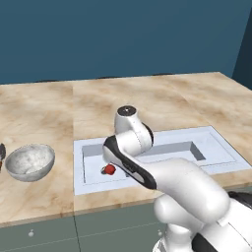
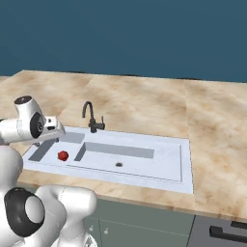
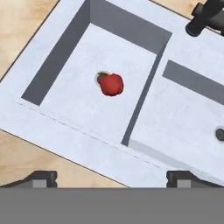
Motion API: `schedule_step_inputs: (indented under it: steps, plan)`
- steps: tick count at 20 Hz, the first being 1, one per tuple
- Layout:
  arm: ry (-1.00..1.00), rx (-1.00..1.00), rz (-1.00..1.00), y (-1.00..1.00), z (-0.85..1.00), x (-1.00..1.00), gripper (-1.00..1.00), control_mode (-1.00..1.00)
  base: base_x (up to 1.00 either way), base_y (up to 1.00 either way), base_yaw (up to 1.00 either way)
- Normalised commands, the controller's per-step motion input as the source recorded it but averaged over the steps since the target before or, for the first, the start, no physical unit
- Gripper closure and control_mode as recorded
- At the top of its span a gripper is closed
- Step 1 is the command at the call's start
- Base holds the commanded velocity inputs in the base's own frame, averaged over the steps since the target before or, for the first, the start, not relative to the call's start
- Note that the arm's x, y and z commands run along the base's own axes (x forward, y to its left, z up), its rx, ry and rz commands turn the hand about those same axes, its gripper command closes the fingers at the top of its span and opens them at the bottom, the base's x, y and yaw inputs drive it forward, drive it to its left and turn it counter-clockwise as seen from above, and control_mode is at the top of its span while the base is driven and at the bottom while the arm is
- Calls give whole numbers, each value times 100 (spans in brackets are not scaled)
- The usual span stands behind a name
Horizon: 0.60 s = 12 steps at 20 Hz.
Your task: Pick the bell pepper from the sink and place it in the bowl. Then pick the bowl and place it in the microwave. Then close the microwave door and press the start button.
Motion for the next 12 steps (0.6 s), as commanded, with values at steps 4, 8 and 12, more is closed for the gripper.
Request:
schedule_step_inputs:
  steps: [4,8,12]
  plan:
    - [1,-3,0,16,-43,40,-100,-100,0,0,0]
    - [3,0,0,7,-38,35,-100,-100,0,0,0]
    - [2,0,0,0,-43,21,-100,-100,0,0,0]
